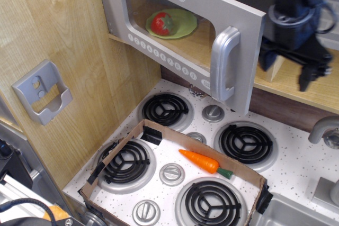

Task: Open microwave

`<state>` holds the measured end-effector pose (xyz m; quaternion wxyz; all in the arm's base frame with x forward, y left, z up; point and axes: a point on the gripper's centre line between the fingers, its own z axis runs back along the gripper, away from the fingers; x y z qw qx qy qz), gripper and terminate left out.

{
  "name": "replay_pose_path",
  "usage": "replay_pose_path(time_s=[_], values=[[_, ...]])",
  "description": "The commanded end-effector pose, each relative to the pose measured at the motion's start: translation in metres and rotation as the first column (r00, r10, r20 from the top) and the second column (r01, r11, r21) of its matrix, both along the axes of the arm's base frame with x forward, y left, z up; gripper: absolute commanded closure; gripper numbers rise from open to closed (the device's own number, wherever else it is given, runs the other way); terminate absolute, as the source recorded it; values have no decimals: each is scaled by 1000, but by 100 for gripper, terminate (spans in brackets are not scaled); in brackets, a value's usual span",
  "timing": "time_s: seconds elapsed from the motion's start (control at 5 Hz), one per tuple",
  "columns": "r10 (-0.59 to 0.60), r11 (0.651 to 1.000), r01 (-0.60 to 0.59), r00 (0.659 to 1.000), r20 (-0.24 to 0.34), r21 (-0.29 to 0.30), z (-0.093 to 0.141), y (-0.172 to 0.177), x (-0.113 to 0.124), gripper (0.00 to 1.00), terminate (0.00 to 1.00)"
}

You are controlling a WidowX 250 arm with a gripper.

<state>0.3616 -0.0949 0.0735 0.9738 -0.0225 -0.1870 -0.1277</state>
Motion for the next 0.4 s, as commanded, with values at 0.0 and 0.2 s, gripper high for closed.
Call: replay_pose_path(time_s=[0.0, 0.2], values=[[172, 985, -172, 985, -15, -9, 17, 29, -29, 0, 0], [258, 966, -258, 965, -38, 5, 11, 54, -63, 0, 0]])
